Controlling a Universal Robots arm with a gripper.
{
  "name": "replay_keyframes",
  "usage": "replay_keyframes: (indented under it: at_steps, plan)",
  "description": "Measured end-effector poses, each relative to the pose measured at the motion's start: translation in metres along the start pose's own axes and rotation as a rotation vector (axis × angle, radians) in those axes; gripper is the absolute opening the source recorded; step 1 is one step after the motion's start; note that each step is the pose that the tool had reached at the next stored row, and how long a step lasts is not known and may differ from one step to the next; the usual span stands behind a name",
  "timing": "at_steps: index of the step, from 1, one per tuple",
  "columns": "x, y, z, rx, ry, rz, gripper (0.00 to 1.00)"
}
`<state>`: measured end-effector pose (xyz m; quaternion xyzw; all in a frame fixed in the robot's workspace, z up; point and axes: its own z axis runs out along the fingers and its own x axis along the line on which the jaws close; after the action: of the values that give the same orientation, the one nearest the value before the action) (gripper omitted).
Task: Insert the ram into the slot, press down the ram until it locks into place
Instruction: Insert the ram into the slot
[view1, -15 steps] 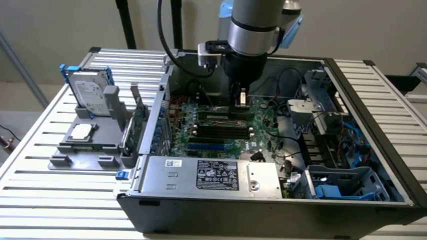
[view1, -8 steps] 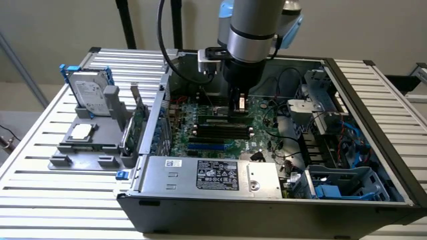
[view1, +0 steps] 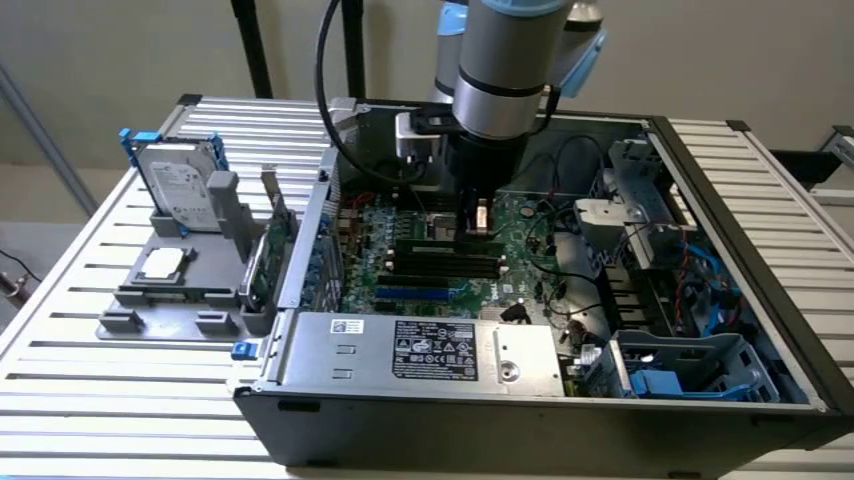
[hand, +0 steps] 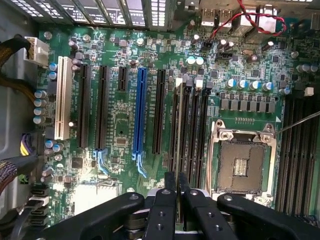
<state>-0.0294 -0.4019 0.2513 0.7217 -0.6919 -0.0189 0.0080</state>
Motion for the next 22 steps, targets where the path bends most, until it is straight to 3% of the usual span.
replay_keyframes:
  at_steps: [13,22]
  plan:
    - [0.0,-0.0003,0.0121,0.0001,-0.0004,0.011,0.13]
    - [0.001,0.0005,0.0138,0.0005,-0.0009,0.024,0.13]
